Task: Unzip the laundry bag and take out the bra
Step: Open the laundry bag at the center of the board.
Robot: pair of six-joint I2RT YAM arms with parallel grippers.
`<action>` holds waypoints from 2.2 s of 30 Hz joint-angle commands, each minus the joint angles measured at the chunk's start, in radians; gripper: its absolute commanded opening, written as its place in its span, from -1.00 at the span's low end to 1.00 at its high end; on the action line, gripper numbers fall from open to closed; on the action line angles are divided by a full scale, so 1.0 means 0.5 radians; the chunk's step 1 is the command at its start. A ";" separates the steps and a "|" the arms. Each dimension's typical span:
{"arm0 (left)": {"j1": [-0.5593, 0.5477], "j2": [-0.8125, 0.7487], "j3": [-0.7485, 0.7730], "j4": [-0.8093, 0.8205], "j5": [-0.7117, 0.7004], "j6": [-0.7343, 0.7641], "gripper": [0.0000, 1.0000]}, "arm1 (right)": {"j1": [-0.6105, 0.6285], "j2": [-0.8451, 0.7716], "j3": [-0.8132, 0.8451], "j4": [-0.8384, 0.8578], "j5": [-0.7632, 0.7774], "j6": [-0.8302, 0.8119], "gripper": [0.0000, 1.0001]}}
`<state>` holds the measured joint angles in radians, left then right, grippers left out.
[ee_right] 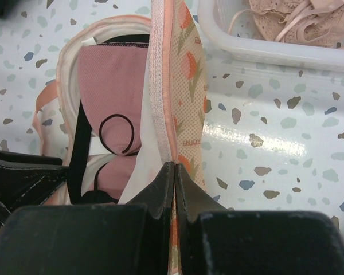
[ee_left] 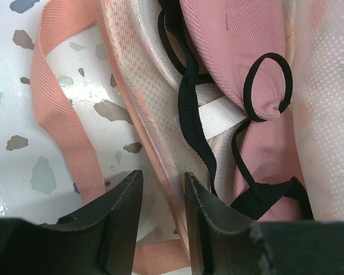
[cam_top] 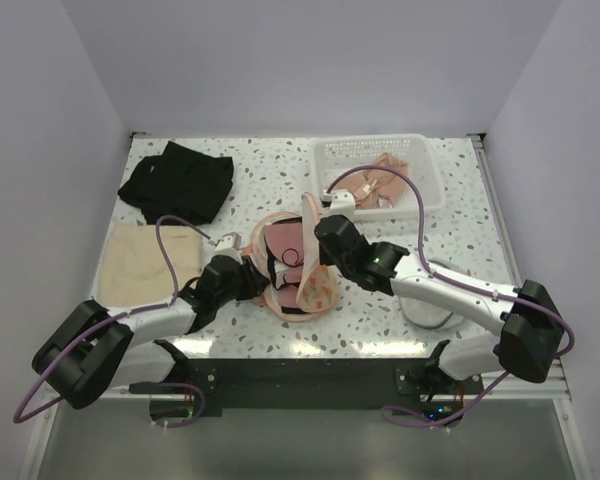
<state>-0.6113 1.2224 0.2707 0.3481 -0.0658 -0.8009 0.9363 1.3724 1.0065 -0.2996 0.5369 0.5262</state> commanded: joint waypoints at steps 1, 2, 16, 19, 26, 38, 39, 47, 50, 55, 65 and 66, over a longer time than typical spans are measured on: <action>-0.011 0.028 -0.017 0.196 0.046 -0.027 -0.27 | -0.010 -0.082 -0.025 -0.017 0.067 0.046 -1.00; -0.014 0.031 -0.014 0.197 0.046 -0.027 -0.34 | -0.010 -0.085 -0.031 -0.020 0.070 0.049 -1.00; -0.011 -0.241 0.032 -0.196 -0.199 0.062 -1.00 | -0.010 -0.287 -0.184 -0.247 0.122 0.092 -1.00; -0.011 -0.373 0.038 -0.368 -0.301 0.086 -1.00 | -0.007 -0.367 -0.234 -0.321 0.162 0.110 -1.00; -0.011 -0.515 0.026 -0.579 -0.338 0.065 -1.00 | -0.010 -0.529 -0.381 -0.413 0.236 0.196 -1.00; -0.011 -0.530 -0.004 -0.684 -0.356 0.016 -1.00 | -0.010 -0.619 -0.577 -0.560 0.392 0.454 -1.00; -0.011 -0.527 0.002 -0.687 -0.359 0.013 -1.00 | -0.013 -0.628 -0.583 -0.585 0.414 0.484 -1.00; -0.011 -0.491 0.029 -0.693 -0.362 0.028 -1.00 | -0.010 -0.766 -0.617 -0.680 0.650 0.475 -0.27; -0.014 -0.494 0.029 -0.693 -0.359 0.019 -1.00 | -0.013 -0.757 -0.577 -0.729 0.678 0.475 0.20; -0.011 -0.527 0.017 -0.690 -0.322 0.022 -1.00 | -0.010 -0.769 -0.583 -0.518 0.528 0.347 0.28; -0.011 -0.610 0.011 -0.770 -0.292 0.049 -0.89 | -0.013 -0.410 -0.556 0.264 -0.377 -0.080 0.28; -0.011 -0.613 0.014 -0.779 -0.304 0.052 -0.72 | -0.013 -0.380 -0.559 0.310 -0.423 -0.086 0.28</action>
<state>-0.6121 0.9363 0.2672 -0.0261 -0.2138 -0.7845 0.9302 1.1286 0.6922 -0.3218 0.5007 0.5545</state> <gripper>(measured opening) 0.040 0.640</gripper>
